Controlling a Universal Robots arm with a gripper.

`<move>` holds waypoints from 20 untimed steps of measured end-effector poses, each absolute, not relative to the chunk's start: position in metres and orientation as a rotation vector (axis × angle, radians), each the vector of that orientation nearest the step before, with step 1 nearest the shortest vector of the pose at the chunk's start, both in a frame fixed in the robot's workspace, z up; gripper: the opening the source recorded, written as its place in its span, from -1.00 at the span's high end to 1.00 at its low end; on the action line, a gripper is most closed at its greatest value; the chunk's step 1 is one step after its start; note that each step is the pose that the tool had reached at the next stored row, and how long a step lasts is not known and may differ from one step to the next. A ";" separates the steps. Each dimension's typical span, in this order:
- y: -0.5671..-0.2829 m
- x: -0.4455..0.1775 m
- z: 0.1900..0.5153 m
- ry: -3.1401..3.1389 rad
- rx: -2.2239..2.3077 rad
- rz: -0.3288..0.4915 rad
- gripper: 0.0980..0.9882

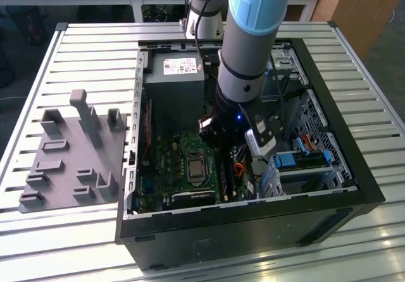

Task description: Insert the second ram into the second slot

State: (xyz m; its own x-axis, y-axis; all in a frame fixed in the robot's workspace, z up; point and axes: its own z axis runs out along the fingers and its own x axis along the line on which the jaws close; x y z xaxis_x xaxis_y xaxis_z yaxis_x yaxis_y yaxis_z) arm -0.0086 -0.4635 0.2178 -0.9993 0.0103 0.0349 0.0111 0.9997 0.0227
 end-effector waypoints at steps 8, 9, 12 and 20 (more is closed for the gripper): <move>-0.463 -0.009 0.227 -3.106 -0.017 -0.035 0.78; -0.463 -0.009 0.227 -3.106 -0.017 -0.034 0.94; -0.463 -0.009 0.225 -3.106 -0.017 -0.034 0.94; -0.464 -0.009 0.219 -3.107 -0.017 -0.033 0.94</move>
State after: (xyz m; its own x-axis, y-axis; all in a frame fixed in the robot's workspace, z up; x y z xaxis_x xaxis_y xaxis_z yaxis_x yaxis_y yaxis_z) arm -0.0086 -0.4636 0.2194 -0.9994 0.0103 0.0343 0.0110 0.9997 0.0211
